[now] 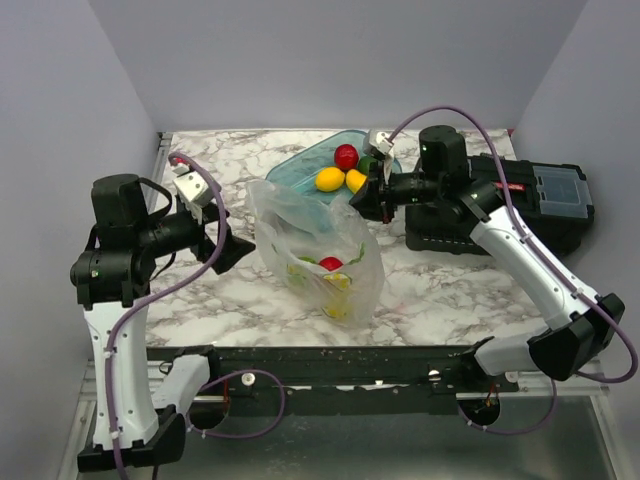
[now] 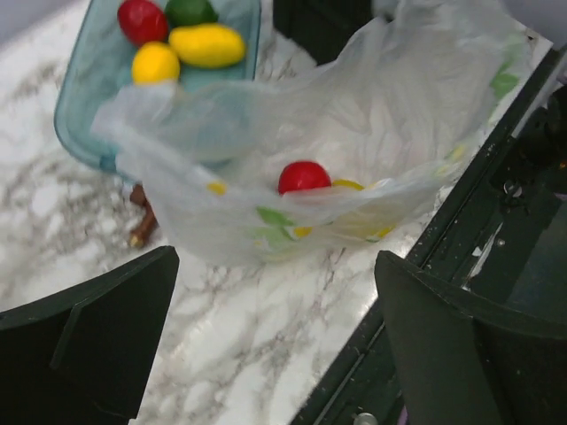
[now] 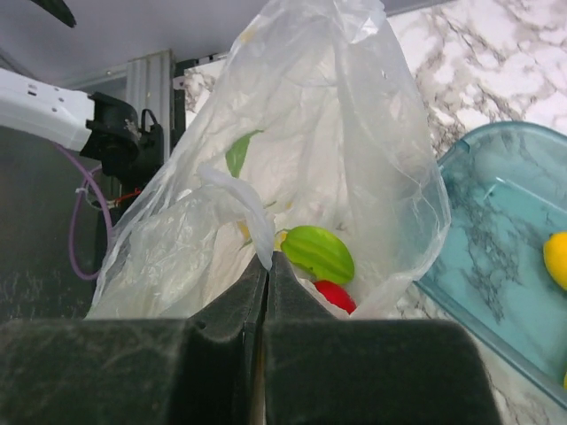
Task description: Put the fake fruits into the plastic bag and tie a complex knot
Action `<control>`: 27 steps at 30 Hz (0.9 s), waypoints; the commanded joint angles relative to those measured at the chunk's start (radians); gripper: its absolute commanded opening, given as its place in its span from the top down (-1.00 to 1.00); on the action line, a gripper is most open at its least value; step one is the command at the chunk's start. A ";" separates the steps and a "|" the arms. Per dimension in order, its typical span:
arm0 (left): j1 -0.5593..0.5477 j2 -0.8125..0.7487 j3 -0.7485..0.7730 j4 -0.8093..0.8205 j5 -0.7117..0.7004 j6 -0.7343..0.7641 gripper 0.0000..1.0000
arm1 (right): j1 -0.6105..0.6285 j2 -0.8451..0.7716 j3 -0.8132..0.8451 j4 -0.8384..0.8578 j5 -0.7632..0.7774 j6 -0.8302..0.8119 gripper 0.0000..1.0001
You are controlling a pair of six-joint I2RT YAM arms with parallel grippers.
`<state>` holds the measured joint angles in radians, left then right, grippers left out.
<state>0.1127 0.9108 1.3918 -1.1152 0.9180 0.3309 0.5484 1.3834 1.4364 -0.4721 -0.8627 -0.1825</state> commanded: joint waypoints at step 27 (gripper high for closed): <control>-0.743 0.440 0.434 0.209 -0.148 0.047 -0.40 | 0.011 -0.086 -0.043 0.172 -0.174 0.109 0.96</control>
<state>-0.6060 1.3430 1.8011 -0.9142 0.8303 0.3386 0.5495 1.2961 1.4040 -0.3229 -0.9836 -0.1001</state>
